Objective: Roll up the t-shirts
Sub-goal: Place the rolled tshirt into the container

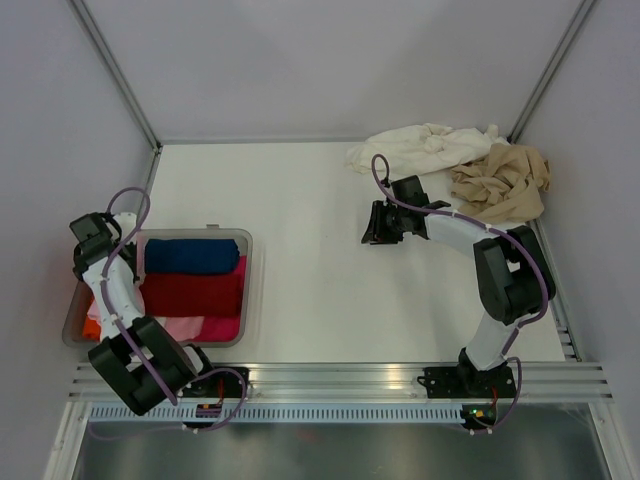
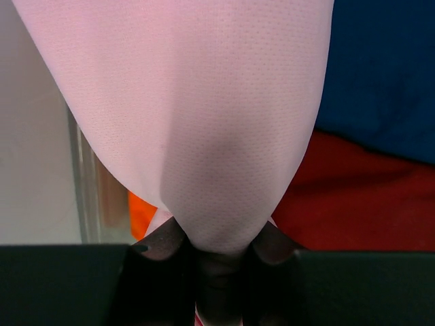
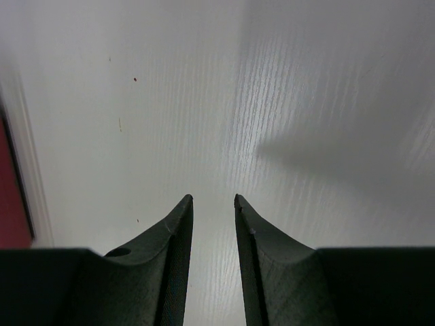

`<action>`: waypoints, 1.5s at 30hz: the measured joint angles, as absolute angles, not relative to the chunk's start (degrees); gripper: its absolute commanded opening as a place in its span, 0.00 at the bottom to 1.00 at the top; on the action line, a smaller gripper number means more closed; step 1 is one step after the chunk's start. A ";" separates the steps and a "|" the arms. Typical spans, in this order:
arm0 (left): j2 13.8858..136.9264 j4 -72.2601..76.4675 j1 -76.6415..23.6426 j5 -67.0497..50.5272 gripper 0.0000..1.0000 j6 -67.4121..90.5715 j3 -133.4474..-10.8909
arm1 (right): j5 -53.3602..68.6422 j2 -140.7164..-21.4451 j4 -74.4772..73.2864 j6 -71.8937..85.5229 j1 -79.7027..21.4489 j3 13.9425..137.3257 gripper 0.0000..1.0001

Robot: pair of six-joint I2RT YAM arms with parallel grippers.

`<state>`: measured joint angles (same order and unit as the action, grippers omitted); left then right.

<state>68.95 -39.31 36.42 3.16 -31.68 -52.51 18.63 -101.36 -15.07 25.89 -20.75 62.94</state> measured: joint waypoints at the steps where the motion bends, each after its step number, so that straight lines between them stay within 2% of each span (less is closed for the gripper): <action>1: 69.10 -38.61 36.82 3.14 0.02 -32.60 -52.49 | 18.59 -101.36 -15.20 25.85 -20.75 62.94 0.38; 6: 69.78 -35.83 37.41 2.59 0.02 -36.99 -51.40 | 18.59 -101.36 -15.33 25.71 -20.78 62.94 0.38; 8: 70.98 -35.62 37.45 2.07 0.09 -38.02 -50.57 | 18.57 -101.34 -15.35 25.69 -20.78 62.94 0.38; 9: 71.75 -35.73 37.58 1.26 0.15 -38.26 -50.22 | 18.57 -101.32 -15.38 25.69 -20.78 62.94 0.38; 10: 72.53 -35.88 37.67 0.75 0.30 -38.39 -49.98 | 18.55 -101.30 -15.40 25.69 -20.78 62.94 0.38; 11: 73.17 -35.90 37.80 0.21 0.41 -38.48 -49.76 | 18.52 -101.27 -15.42 25.69 -20.78 62.94 0.38; 12: 73.63 -35.92 37.95 -0.16 0.60 -38.61 -49.65 | 18.46 -101.23 -15.46 25.67 -20.78 62.92 0.38; 15: 73.97 -36.07 38.87 -0.21 0.73 -38.39 -49.43 | 18.26 -101.12 -15.49 25.63 -20.78 62.87 0.39; 18: 73.84 -36.36 40.53 -0.16 0.80 -38.11 -49.45 | 18.24 -101.10 -15.49 25.63 -20.78 62.76 0.39; 29: 66.94 -45.78 43.29 -0.03 0.84 -32.75 -49.36 | 19.57 -101.10 -15.40 24.67 -20.78 62.74 0.39; 31: 66.37 -47.51 43.75 0.32 0.87 -32.08 -49.25 | 19.70 -101.10 -15.40 24.18 -20.78 62.74 0.39; 33: 66.35 -48.12 44.10 0.93 0.96 -31.46 -49.28 | 19.90 -101.10 -15.42 23.92 -20.78 62.74 0.39; 34: 66.35 -48.47 44.42 1.37 0.97 -31.09 -49.34 | 19.99 -101.10 -15.40 23.75 -20.78 62.74 0.39; 41: 66.35 -50.78 47.40 3.16 0.98 -29.41 -49.63 | 20.80 -101.10 -15.22 23.05 -20.78 62.70 0.39; 45: 66.22 -50.09 48.49 4.14 0.91 -29.32 -47.68 | 20.99 -101.10 -14.66 22.70 -20.78 62.17 0.39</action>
<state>66.22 -50.09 48.49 4.14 -29.32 -47.68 20.99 -101.10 -14.66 22.70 -20.78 62.17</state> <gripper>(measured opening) 0.947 0.389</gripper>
